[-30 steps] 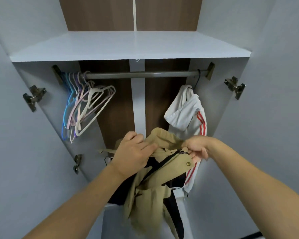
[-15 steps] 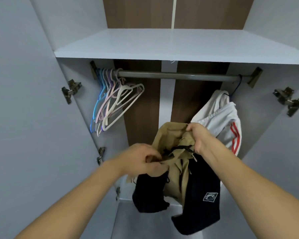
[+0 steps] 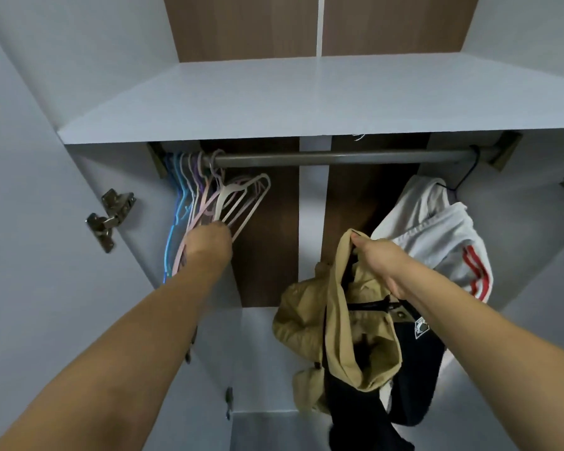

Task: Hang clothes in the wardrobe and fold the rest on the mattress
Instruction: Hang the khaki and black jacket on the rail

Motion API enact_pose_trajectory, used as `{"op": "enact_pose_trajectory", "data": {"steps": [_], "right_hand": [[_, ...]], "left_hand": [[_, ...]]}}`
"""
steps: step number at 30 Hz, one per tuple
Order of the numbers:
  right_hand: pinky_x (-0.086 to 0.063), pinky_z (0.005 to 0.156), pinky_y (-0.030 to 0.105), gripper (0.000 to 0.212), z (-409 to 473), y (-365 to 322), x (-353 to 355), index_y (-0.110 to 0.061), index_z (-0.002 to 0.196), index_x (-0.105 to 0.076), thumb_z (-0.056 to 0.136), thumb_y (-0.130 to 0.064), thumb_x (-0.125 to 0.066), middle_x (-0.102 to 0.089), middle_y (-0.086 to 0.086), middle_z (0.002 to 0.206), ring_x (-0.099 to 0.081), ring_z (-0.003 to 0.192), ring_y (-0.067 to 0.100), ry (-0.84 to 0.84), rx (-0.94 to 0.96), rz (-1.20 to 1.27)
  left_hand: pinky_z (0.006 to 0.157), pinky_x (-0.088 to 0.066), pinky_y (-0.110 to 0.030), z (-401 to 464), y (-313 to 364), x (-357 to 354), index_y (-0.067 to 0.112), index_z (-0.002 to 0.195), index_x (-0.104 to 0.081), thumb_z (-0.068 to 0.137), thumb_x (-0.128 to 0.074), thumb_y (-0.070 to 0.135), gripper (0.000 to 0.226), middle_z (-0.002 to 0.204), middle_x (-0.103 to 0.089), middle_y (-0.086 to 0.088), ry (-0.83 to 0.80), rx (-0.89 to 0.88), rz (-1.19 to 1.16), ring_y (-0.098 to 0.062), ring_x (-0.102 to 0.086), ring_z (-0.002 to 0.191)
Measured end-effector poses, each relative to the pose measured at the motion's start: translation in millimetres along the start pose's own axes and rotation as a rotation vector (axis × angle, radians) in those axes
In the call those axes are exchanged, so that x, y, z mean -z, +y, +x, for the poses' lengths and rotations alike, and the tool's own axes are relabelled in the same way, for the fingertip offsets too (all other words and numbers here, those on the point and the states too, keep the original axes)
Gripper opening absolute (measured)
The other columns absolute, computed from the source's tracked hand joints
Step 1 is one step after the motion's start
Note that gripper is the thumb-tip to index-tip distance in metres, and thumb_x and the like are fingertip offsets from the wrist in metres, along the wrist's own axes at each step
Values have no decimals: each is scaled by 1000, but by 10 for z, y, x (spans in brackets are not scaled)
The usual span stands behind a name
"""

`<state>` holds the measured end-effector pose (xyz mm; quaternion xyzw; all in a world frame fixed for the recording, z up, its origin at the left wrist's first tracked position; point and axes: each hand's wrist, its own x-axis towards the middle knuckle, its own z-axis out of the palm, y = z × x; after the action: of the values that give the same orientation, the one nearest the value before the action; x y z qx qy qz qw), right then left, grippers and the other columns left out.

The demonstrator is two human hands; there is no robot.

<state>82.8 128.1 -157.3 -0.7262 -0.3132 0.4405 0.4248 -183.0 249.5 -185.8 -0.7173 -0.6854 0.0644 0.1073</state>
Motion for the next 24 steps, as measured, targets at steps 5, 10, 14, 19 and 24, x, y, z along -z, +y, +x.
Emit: {"op": "enact_pose_trajectory", "data": {"steps": [5, 10, 14, 19, 24], "right_hand": [[-33, 27, 12, 33, 36, -102, -39, -2, 108, -57, 98, -34, -58, -58, 3, 68, -55, 31, 4, 36, -11, 75], [-28, 24, 11, 28, 12, -216, -142, -4, 105, -56, 98, -30, -59, -54, 2, 60, -48, 24, 3, 44, -20, 96], [-34, 28, 12, 45, 12, -265, -281, 2, 122, -56, 98, -36, -57, -60, 5, 71, -55, 31, 4, -26, -41, 107], [-39, 33, 13, 50, 79, -333, -366, 1, 125, -53, 98, -41, -55, -60, 4, 78, -64, 53, 9, -78, -8, 58], [-38, 33, 13, 53, 119, -325, -416, 0, 129, -54, 98, -43, -54, -54, -1, 75, -51, 63, 9, -74, -7, -2]], "left_hand": [[71, -53, -39, 308, 4, -59, 6, 125, -60, 93, -58, 8, 32, 121, -64, -12, -7, -32, 194, -30, -65, 108], [70, -53, -38, 534, -63, -47, 2, 138, -40, 93, -60, 11, 50, 122, -64, -14, -35, 83, 83, -31, -67, 105], [75, -55, -37, 543, -80, -50, 10, 117, -65, 90, -66, 12, 27, 110, -67, -9, -56, 48, 116, -27, -66, 100], [74, -51, -37, 479, -121, -99, 10, 114, -62, 93, -59, 12, 22, 108, -66, -9, -15, -40, 58, -27, -66, 98], [56, -43, -26, 449, -148, -2, 13, 98, -58, 91, -48, 11, 12, 87, -63, -9, -87, 13, -921, -23, -61, 73]]}}
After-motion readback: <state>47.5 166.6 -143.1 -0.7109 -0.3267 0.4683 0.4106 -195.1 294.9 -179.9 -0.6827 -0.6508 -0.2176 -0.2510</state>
